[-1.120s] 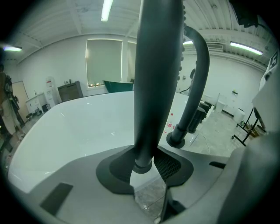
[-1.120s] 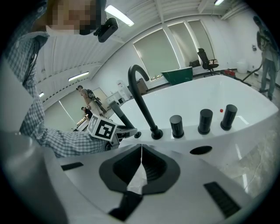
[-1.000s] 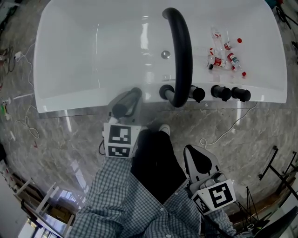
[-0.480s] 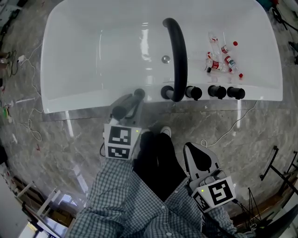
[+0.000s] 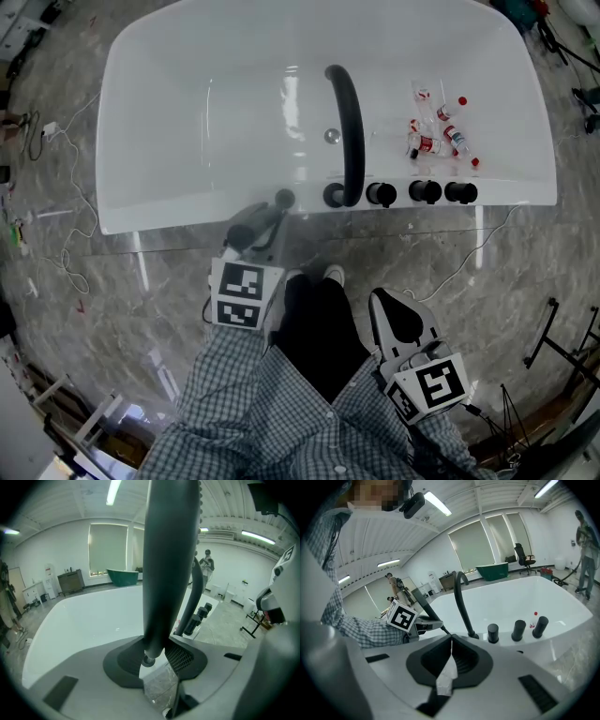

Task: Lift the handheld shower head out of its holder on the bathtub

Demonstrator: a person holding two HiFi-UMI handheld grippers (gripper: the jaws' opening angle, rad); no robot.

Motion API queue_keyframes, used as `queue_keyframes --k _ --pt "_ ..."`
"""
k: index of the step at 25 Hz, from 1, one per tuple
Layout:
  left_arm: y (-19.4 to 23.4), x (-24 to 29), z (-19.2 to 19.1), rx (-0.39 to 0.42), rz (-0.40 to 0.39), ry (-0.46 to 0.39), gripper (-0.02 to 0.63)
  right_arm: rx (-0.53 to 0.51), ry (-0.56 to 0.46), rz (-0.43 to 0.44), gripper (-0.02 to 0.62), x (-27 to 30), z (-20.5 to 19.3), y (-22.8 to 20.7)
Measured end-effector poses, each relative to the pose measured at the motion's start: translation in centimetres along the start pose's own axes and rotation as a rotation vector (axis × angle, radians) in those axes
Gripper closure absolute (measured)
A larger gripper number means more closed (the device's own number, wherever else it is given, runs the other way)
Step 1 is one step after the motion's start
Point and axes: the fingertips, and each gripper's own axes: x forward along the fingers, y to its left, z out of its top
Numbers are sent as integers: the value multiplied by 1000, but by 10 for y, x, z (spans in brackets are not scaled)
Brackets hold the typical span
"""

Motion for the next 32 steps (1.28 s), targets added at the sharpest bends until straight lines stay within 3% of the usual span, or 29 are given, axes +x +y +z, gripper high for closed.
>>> queue_keyframes --k 12,26,32 --pt "-8 -51 31 -4 -18 4 466 -32 -38 -27 577 -27 29 14" --pt "-7 -123 74 20 -50 -37 466 -147 -95 -35 577 -39 89 42" --pt "-10 -161 93 72 -62 -49 466 -183 -140 -23 577 -45 113 63"
